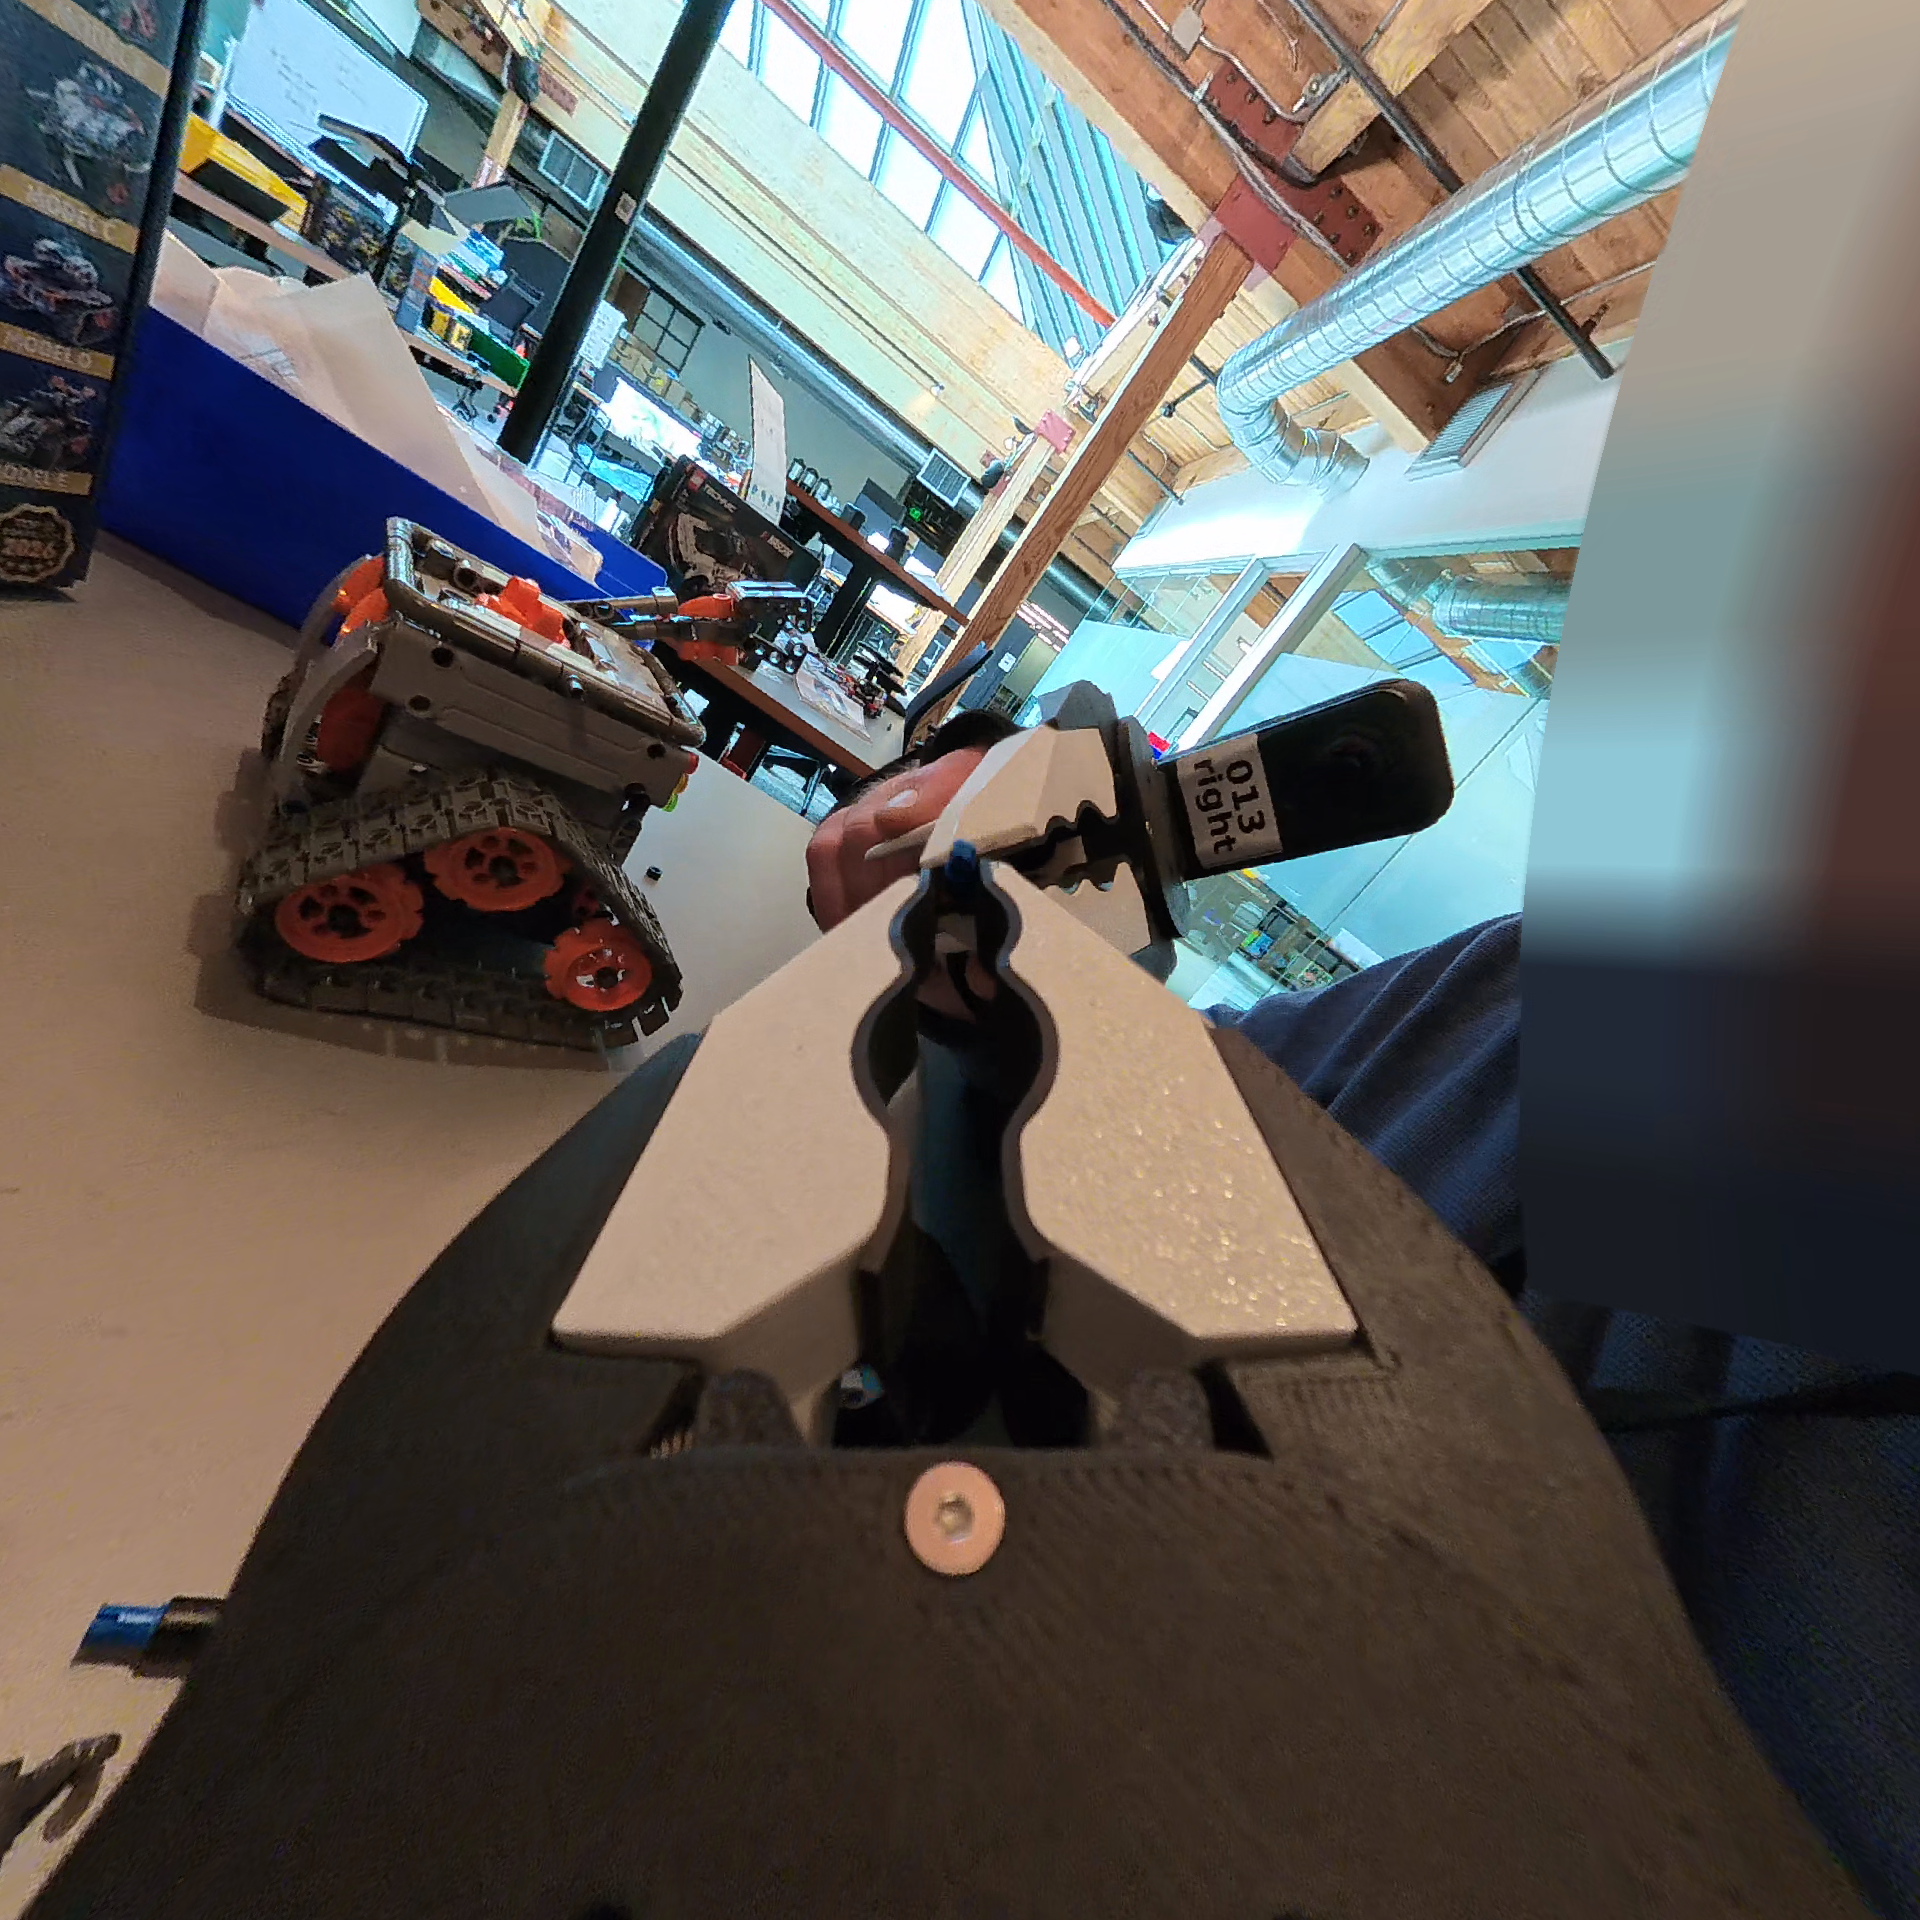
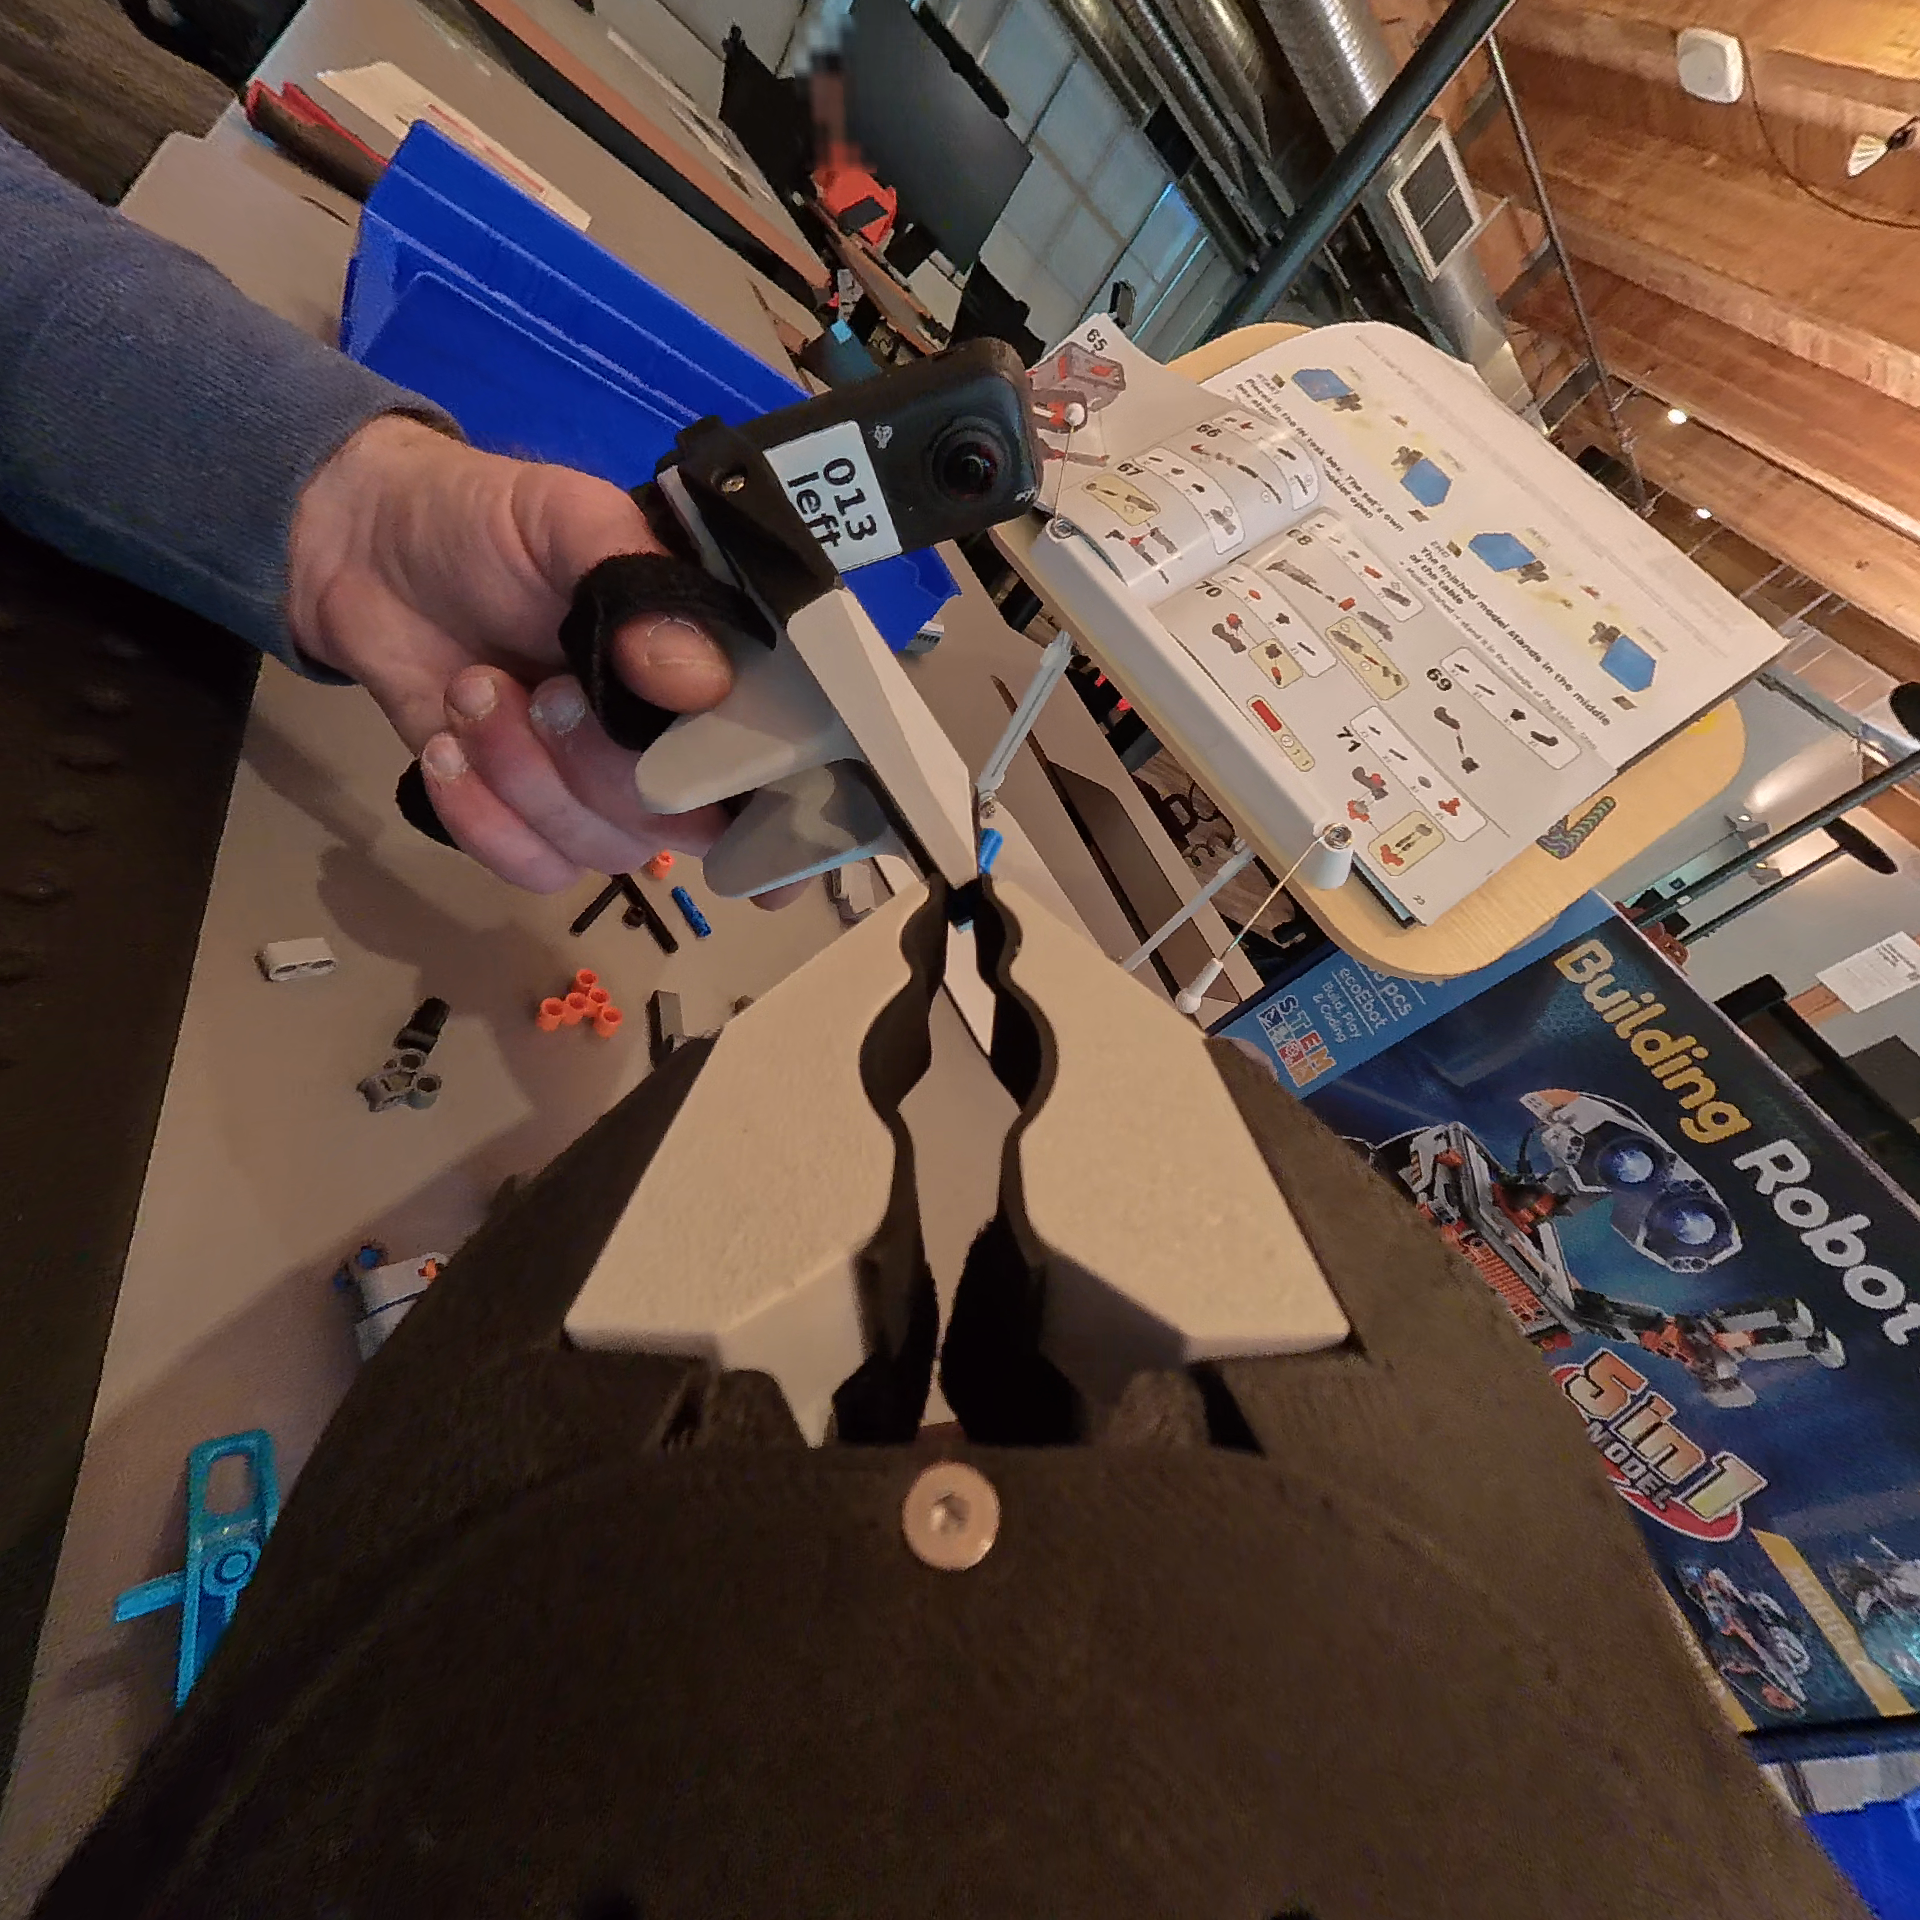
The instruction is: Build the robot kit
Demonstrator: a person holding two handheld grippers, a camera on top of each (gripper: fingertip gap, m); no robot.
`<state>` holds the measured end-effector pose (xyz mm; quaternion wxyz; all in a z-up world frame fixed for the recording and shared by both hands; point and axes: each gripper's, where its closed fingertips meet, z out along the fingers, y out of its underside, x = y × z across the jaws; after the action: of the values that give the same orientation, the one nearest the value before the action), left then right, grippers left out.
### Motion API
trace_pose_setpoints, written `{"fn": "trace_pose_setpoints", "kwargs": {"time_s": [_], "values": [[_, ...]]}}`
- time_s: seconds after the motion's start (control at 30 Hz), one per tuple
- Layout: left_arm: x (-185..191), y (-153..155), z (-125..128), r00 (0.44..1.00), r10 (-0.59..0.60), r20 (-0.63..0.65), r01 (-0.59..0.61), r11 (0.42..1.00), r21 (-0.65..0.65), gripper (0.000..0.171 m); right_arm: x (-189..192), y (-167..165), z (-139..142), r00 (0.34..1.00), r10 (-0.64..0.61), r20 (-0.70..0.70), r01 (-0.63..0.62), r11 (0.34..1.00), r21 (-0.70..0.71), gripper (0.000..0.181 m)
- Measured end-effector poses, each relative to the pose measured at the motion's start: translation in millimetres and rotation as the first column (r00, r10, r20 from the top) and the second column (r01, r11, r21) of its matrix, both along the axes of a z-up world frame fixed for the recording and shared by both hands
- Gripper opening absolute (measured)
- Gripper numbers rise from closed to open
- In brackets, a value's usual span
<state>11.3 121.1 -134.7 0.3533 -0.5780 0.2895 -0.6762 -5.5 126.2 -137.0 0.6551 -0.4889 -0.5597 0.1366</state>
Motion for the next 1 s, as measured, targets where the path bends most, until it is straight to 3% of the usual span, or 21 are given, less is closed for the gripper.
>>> {"fn": "trace_pose_setpoints", "kwargs": {"time_s": [0.4,0.57,0.67,0.83,1.0], "values": [[-1,-4,-4,0.997,0.002,-0.079,0.001,0.999,0.034,0.007,0,-3,-3,0.999,0.038,0.021,-0.038,0.999,-0.012,0.001],[-14,6,-3,0.993,0.051,-0.102,-0.048,0.998,0.032,0.010,3,3,-4,0.997,-0.032,0.069,0.027,0.997,0.076,0.001],[-18,11,-12,0.976,0.099,-0.194,-0.079,0.991,0.104,0.010,6,6,-9,0.995,-0.033,0.090,0.029,0.998,0.054,0.001],[-38,-6,-56,0.812,0.179,-0.556,0.050,0.927,0.372,0.016,3,2,-37,0.975,0.044,0.216,-0.035,0.998,-0.044,0.001],[-63,-39,-104,0.629,0.200,-0.751,0.236,0.871,0.430,0.021,-3,-18,-74,0.916,0.180,0.358,-0.131,0.979,-0.157,0.001]]}}
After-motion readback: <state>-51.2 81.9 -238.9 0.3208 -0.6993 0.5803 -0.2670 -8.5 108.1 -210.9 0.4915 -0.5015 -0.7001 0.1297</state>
